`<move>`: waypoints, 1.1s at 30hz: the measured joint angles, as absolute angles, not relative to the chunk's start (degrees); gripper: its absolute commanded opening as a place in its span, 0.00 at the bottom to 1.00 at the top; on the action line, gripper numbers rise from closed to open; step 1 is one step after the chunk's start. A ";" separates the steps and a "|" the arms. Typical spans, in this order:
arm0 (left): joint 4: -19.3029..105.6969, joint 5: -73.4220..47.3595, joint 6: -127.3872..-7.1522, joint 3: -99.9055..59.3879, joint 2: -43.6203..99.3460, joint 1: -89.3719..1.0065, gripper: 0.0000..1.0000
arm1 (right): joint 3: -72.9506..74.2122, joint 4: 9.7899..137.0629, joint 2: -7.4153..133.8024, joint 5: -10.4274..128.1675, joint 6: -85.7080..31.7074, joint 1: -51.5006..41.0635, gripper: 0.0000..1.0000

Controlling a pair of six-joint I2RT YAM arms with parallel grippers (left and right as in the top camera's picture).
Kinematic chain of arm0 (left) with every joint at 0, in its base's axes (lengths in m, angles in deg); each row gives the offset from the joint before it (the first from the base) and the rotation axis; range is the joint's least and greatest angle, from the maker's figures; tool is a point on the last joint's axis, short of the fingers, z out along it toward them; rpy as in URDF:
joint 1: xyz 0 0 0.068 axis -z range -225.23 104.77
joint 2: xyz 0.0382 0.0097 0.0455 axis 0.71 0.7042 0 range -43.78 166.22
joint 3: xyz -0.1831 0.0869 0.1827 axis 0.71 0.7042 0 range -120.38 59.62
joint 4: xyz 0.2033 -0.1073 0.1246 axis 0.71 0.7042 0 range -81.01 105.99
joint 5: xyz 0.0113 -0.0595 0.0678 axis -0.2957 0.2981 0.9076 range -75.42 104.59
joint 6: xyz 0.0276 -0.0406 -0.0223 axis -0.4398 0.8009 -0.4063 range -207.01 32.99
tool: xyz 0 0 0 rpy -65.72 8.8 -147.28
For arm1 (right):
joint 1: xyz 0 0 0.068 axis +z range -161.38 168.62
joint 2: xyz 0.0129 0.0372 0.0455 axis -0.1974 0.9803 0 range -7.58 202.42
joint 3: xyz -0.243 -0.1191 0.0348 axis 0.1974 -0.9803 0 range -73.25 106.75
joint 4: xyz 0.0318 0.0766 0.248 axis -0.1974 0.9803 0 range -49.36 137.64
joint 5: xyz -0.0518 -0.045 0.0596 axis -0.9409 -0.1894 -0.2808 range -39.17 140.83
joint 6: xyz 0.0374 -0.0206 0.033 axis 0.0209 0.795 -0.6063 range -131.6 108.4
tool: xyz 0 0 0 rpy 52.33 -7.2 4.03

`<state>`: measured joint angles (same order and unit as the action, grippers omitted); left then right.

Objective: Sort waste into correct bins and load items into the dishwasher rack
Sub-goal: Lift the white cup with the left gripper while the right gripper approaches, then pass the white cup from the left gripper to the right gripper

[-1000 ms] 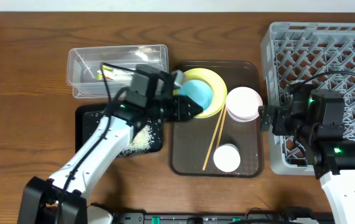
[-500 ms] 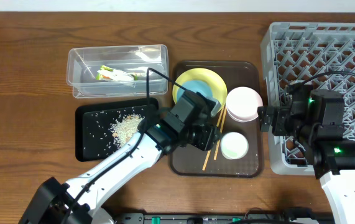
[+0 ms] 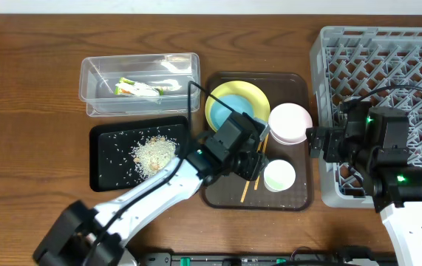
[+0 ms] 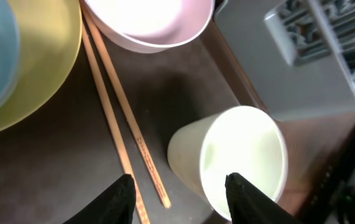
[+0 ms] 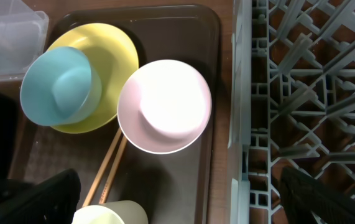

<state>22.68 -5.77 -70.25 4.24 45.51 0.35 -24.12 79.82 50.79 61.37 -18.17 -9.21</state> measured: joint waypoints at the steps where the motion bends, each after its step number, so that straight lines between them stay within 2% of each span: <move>1: 22.20 -5.73 -70.32 4.24 46.43 0.46 0.50 | -24.12 79.82 50.79 61.37 -18.17 -9.21 0.99; 5: 20.48 -5.56 -70.36 4.24 49.60 1.75 0.49 | -24.12 79.84 50.79 61.37 -18.17 -9.21 0.99; 6: 20.21 -5.53 -70.34 4.24 50.26 2.25 0.45 | -24.12 79.84 50.79 61.37 -18.17 -9.21 0.99; 8: 19.95 -5.25 -70.06 4.24 51.65 3.26 0.29 | -24.12 79.86 50.79 61.37 -18.17 -9.21 0.99; 11: 19.86 -4.77 -70.10 4.24 53.56 4.02 0.11 | -24.12 79.84 50.79 61.42 -18.17 -9.21 0.99; 13: 20.00 -4.46 -70.12 4.24 54.15 3.98 0.06 | -24.12 79.89 50.79 61.39 -18.17 -9.21 0.99; 19: 20.48 -4.51 -69.64 4.24 52.27 1.66 0.06 | -24.12 80.02 50.79 61.13 -18.17 -9.21 0.99; 24: 20.39 -5.14 -66.17 4.24 45.29 -6.23 0.06 | -24.12 80.02 50.79 58.73 -18.15 -9.21 0.99; 30: 15.36 -15.26 -57.49 4.22 42.06 -21.18 0.06 | -24.12 79.40 50.90 59.01 -17.84 -9.21 0.96; 33: 10.62 -25.40 -53.60 4.26 43.48 -27.10 0.06 | -24.12 78.62 51.95 66.71 -14.52 -9.21 0.97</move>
<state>10.62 -25.40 -53.60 4.26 43.48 -27.10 -24.12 78.62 51.95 66.71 -14.52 -9.21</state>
